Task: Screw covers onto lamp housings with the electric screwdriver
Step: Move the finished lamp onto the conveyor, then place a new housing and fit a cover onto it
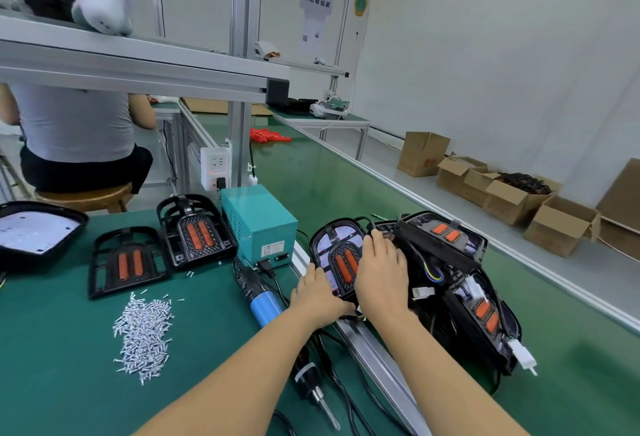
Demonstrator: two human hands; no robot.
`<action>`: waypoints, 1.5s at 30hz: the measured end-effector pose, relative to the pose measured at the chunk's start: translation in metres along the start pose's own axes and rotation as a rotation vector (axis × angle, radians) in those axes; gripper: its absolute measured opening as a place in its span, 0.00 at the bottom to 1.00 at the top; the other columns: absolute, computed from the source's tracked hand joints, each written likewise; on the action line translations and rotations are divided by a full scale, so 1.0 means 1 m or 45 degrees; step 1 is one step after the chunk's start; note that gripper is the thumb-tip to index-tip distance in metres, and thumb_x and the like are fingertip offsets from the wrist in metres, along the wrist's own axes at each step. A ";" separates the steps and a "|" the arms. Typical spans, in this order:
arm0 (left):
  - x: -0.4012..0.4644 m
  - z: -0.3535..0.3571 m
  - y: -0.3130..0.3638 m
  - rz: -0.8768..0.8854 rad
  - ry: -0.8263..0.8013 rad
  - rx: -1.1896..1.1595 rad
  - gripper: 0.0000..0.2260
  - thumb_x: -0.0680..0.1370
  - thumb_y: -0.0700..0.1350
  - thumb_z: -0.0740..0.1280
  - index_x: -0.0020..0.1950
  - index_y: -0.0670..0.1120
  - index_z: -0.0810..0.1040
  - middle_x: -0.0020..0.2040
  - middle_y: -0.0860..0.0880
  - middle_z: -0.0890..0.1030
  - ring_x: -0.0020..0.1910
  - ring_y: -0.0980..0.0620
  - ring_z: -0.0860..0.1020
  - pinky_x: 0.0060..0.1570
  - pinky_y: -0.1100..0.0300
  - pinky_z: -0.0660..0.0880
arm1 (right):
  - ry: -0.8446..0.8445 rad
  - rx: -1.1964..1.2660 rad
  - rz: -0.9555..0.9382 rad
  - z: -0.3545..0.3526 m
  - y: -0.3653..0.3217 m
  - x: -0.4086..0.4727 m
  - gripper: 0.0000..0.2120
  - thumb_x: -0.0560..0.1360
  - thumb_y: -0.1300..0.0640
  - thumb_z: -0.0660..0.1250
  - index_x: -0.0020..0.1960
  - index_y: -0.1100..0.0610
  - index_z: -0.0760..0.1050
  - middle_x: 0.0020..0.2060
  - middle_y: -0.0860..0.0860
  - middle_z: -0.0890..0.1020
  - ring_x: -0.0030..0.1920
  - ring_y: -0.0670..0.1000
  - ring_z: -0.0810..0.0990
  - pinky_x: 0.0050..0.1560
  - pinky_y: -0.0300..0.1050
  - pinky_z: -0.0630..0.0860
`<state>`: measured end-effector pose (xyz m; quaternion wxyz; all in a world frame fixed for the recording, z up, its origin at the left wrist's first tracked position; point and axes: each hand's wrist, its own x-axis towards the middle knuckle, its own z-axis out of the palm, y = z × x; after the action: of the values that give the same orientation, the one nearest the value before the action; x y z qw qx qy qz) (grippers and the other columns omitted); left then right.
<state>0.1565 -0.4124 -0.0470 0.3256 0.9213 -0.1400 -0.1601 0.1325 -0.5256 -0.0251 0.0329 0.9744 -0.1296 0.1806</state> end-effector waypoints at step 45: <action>-0.237 -0.134 -0.216 -0.392 0.513 0.424 0.30 0.78 0.35 0.52 0.78 0.46 0.44 0.78 0.54 0.48 0.77 0.54 0.44 0.75 0.50 0.42 | -0.506 0.386 -0.770 -0.035 -0.277 -0.145 0.26 0.85 0.47 0.44 0.81 0.51 0.44 0.80 0.50 0.48 0.79 0.50 0.45 0.74 0.61 0.35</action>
<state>0.0256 -0.0908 -0.0391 0.1632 0.9856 0.0442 0.0036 0.0633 -0.2197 -0.0497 -0.0854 0.9784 0.1878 -0.0125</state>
